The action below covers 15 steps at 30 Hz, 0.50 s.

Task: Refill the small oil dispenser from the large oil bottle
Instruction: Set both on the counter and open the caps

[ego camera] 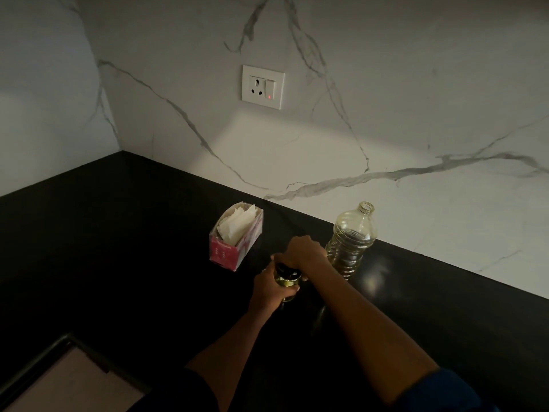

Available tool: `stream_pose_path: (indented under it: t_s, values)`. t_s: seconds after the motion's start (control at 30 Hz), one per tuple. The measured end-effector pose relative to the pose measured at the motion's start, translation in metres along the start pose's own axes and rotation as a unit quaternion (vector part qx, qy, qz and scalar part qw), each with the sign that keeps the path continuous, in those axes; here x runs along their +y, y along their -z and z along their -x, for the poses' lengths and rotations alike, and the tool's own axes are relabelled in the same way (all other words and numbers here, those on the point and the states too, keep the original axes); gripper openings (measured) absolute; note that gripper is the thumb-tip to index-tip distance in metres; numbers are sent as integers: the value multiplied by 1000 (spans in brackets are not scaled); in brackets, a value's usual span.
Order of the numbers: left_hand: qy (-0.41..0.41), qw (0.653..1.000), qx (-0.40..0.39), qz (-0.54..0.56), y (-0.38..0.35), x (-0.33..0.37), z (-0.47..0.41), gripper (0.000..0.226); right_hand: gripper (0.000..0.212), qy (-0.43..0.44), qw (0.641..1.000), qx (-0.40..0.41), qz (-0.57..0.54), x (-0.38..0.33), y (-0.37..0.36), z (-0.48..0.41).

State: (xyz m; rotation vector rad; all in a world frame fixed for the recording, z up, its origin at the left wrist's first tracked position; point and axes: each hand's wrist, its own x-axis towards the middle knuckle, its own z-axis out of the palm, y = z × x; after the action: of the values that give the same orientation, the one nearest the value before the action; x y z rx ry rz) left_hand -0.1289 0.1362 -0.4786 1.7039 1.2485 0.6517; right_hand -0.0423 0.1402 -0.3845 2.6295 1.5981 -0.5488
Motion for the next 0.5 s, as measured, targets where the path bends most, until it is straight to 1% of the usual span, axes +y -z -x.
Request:
stream_pose_path:
  t_s: [0.1, 0.17, 0.23, 0.3, 0.33, 0.37, 0.43, 0.47, 0.5]
  values:
    - [4, 1000, 9, -1, 1, -1, 3, 71, 48, 45, 998, -44, -13, -2, 7, 1]
    - [7, 1000, 6, -2, 2, 0, 3, 66, 50, 103, 990, -85, 40, -4, 17, 4]
    - [13, 1000, 1, -7, 2, 0, 3, 65, 64, 160, 976, -125, 82, -4, 23, 5]
    - [19, 1000, -3, -6, 3, -1, 4, 69, 78, 182, 971, -148, 49, -2, 25, 6]
    - [22, 1000, -4, -2, 3, -2, 4, 70, 76, 184, 974, -132, 10, 0, 24, 5]
    - [24, 1000, -3, 0, 2, -2, 4, 71, 70, 179, 979, -93, -30, 0, 24, 6]
    - [25, 1000, 3, -3, 2, -2, 5, 71, 57, 121, 989, -6, -86, -1, 20, 8]
    - [24, 1000, 6, -5, 2, -2, 6, 71, 57, 82, 993, 20, -83, -2, 18, 9]
    - [24, 1000, 6, -7, 2, -2, 6, 71, 58, 52, 997, 30, -58, -3, 14, 9]
